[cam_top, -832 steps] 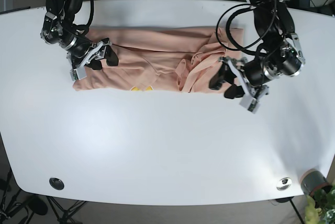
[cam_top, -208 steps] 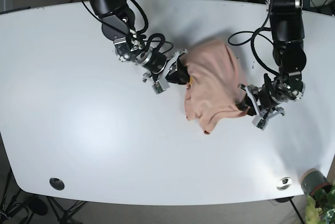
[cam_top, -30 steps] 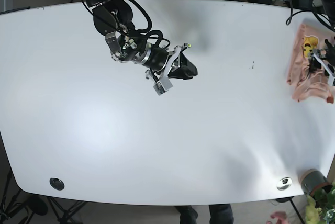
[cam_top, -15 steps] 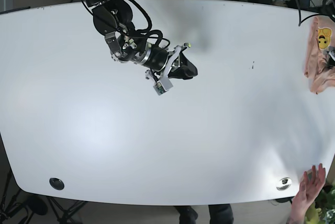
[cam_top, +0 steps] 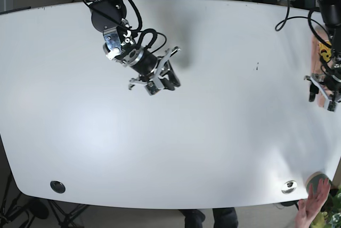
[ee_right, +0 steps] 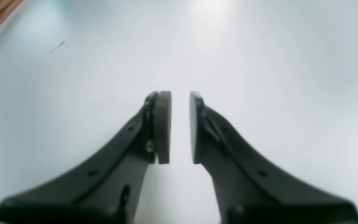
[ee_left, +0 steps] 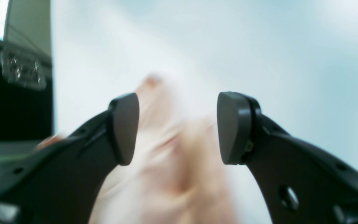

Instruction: Fold the T-shirt properly

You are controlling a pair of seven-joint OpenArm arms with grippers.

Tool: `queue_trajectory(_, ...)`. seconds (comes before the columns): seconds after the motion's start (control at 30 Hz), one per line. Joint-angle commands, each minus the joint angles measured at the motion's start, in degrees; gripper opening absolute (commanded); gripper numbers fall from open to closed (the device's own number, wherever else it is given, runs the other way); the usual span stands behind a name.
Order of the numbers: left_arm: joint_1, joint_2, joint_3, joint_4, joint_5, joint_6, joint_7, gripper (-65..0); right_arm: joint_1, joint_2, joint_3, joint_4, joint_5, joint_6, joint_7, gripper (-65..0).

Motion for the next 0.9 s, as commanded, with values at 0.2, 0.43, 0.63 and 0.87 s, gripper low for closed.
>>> queue_trajectory(0.2, 4.5, 10.1, -0.1, 11.9, -0.5, 8.0, -12.1, -28.3, -1.3, 0.2, 11.6, 1.1, -10.5, -0.03, 12.9, -55.5)
queue_trajectory(0.43, 8.4, 20.5, -0.1, 15.8, 4.1, 11.6, -20.7, -28.3, -4.0, 1.2, 19.4, 0.2, -13.9, -0.03, 20.8, -55.5)
queue_trajectory(0.63, 12.7, 28.5, -0.2, 21.5, 9.3, 12.4, -22.4, -28.3, -6.9, 3.1, 24.2, -3.4, -14.0, -0.91, 30.0, -55.5)
queue_trajectory(0.87, 19.5, 35.9, -0.1, 28.4, 9.6, 12.4, -22.3, -28.3, -12.3, 6.7, 25.6, -6.7, -13.5, -7.41, 38.9, -55.3)
